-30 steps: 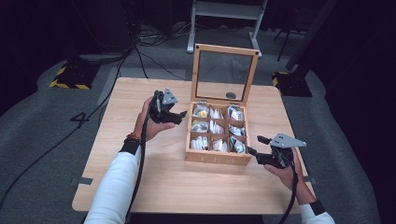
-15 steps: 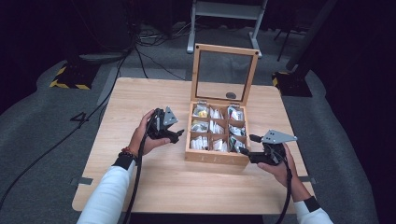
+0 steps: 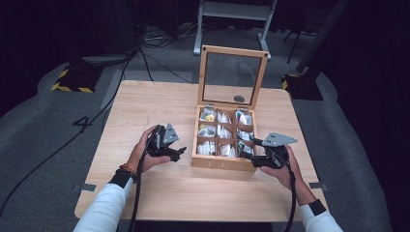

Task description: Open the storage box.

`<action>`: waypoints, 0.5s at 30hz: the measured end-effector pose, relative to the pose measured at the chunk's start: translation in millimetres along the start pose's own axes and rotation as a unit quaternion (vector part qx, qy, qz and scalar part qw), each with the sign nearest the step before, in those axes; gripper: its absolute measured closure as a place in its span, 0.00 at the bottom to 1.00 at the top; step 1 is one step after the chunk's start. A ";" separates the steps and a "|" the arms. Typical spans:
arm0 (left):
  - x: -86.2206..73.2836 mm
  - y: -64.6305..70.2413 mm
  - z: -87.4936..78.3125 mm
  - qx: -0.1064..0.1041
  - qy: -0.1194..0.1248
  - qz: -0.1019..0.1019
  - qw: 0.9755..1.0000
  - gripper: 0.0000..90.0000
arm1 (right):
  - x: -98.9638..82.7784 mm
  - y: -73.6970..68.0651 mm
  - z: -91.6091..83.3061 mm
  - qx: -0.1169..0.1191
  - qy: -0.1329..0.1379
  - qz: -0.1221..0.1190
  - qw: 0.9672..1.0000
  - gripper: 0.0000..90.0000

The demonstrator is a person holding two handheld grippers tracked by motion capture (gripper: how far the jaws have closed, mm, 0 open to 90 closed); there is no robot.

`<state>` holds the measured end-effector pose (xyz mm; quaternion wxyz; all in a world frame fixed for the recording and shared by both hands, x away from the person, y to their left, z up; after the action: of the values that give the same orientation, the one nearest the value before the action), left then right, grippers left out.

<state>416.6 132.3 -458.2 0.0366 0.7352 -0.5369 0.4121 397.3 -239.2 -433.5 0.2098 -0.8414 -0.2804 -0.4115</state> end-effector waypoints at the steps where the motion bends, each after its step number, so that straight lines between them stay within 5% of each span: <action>1: -2.1 2.2 -0.1 -0.005 -0.002 0.000 1.000 0.19 | 0.0 0.9 0.7 -0.001 -0.002 0.001 1.000 0.39; 9: -22.4 20.9 -2.1 -0.029 -0.027 0.006 0.999 0.19 | 0.4 4.2 5.0 -0.006 -0.009 0.006 1.000 0.41; 13: -30.9 23.0 -4.1 -0.062 -0.031 -0.016 0.997 0.19 | 0.6 2.9 8.0 -0.007 -0.015 0.003 1.000 0.43; 15: -34.9 27.5 -5.2 -0.047 -0.040 -0.005 0.998 0.19 | 0.6 0.5 9.7 -0.010 -0.021 -0.002 1.000 0.44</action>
<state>388.1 149.8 -488.0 0.0515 0.7511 -0.5529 0.3569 403.5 -233.7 -438.6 0.1943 -0.8517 -0.2820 -0.3967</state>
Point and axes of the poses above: each handheld gripper's, and its own axes: z roughly forward along the jaws, x roughly out of its top, y roughly to its right, the point moved 1 cm from there along z, roughly forward along the jaws, and after that the axes turned 15 degrees about z, right-handed, at the moved point
